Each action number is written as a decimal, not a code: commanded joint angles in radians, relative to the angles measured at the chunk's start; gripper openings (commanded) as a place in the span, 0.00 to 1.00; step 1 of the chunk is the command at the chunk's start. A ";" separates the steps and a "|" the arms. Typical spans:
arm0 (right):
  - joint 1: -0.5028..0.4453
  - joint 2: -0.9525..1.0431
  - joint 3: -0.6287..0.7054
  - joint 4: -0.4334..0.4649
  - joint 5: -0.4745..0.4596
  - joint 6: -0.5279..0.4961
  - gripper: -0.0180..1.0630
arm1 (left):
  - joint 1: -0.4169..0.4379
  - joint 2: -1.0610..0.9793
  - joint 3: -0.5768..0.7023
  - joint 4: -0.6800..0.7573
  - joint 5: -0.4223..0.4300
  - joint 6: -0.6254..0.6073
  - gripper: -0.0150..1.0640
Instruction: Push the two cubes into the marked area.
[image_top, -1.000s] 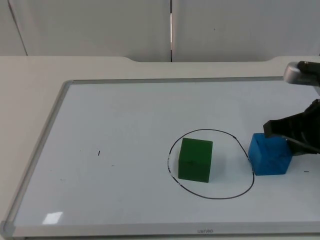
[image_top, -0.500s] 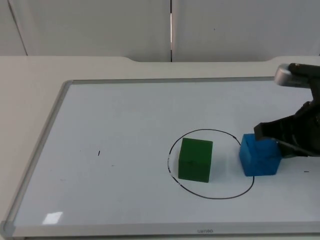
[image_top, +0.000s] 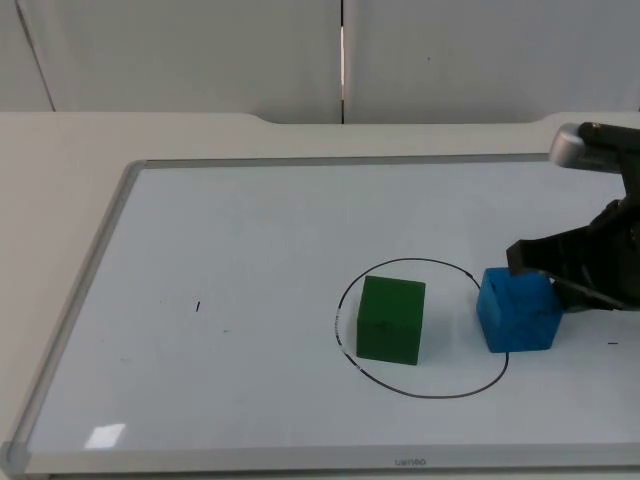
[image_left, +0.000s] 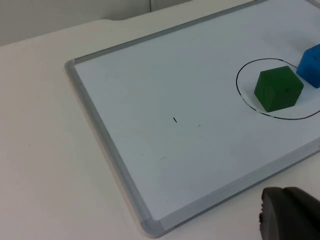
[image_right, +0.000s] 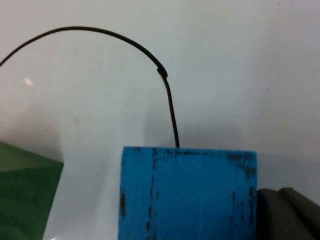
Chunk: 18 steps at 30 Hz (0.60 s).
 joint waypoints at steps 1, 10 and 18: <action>0.007 -0.003 -0.005 0.001 -0.011 0.002 0.02 | -0.004 -0.004 0.003 0.005 -0.001 -0.001 0.01; 0.007 -0.003 -0.005 0.001 -0.005 0.007 0.02 | -0.004 -0.004 0.003 0.005 -0.001 -0.001 0.01; 0.007 -0.003 -0.005 0.002 -0.073 0.007 0.02 | -0.004 -0.004 0.003 0.005 -0.001 -0.001 0.01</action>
